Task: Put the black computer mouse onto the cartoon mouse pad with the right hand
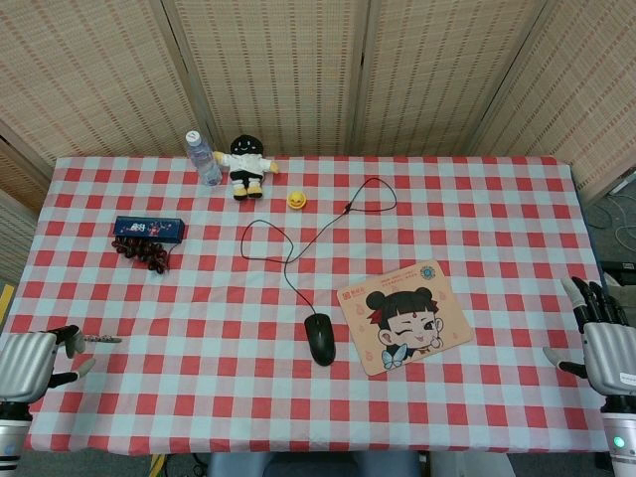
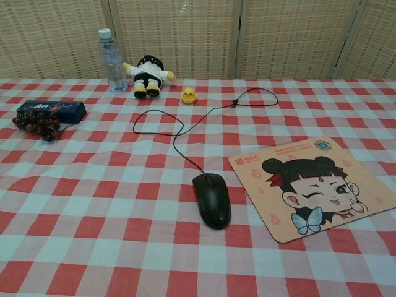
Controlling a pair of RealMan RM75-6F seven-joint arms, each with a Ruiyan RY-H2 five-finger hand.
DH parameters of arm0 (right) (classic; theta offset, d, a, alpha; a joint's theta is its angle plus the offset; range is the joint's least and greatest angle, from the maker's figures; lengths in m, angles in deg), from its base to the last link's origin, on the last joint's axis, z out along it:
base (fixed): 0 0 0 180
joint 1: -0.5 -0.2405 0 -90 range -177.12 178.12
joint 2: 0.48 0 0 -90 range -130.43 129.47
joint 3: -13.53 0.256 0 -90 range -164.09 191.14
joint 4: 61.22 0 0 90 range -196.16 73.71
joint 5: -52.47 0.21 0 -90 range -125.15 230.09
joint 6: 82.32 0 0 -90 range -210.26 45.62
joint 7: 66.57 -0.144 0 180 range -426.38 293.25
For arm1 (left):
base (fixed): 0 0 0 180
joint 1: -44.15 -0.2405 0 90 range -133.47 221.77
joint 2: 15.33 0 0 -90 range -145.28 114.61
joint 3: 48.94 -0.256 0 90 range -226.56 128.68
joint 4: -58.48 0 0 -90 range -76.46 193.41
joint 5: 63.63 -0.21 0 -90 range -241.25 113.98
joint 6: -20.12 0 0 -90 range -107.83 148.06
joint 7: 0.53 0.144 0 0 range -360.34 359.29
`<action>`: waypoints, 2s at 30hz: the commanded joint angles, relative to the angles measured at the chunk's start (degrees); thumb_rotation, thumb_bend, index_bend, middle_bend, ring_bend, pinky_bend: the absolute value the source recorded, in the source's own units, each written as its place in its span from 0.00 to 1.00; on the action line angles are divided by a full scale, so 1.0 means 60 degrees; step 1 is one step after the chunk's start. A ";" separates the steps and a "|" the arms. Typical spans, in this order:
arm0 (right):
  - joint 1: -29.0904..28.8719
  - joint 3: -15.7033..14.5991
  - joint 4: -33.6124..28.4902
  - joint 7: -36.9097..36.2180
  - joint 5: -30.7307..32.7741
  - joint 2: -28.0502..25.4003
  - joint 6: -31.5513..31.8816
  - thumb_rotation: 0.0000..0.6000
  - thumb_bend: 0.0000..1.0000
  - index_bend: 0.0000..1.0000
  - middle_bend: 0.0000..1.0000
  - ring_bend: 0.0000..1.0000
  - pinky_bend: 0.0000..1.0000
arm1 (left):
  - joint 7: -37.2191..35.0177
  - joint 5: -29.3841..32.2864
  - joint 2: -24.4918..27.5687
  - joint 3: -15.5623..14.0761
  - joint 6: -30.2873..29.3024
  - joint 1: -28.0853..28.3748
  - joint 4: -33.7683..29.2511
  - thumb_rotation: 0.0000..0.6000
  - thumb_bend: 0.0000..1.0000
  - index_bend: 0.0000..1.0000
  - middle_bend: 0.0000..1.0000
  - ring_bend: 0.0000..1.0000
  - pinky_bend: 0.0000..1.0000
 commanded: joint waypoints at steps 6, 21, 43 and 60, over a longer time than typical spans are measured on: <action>-0.0018 -0.0008 0.0082 -0.0065 -0.0017 0.0016 -0.0062 1.00 0.00 0.01 0.14 0.03 0.26 | 0.0067 -0.0013 -0.0091 0.0017 -0.0087 -0.0013 0.0025 1.00 0.17 0.81 0.68 0.86 0.92; -0.1773 0.0359 0.0043 0.0577 -0.0977 -0.0290 -0.1744 1.00 0.00 0.16 0.63 0.65 0.91 | -0.0089 0.0140 -0.0146 0.0050 0.0027 0.0027 0.0221 1.00 0.17 0.82 0.68 0.87 0.92; -0.5902 0.0294 0.1265 0.0720 -0.2898 0.0597 -0.5529 1.00 0.00 0.18 1.00 0.97 1.00 | 0.0584 0.1088 -0.0315 0.0451 0.0012 -0.0052 0.0523 1.00 0.17 0.83 0.68 0.87 0.92; -0.7827 -0.1041 0.4230 -0.2822 -0.4999 0.2245 -0.4861 1.00 0.00 0.23 1.00 0.97 1.00 | 0.0531 0.1723 -0.0429 0.0578 0.0532 0.0053 0.1090 1.00 0.17 0.83 0.68 0.87 0.92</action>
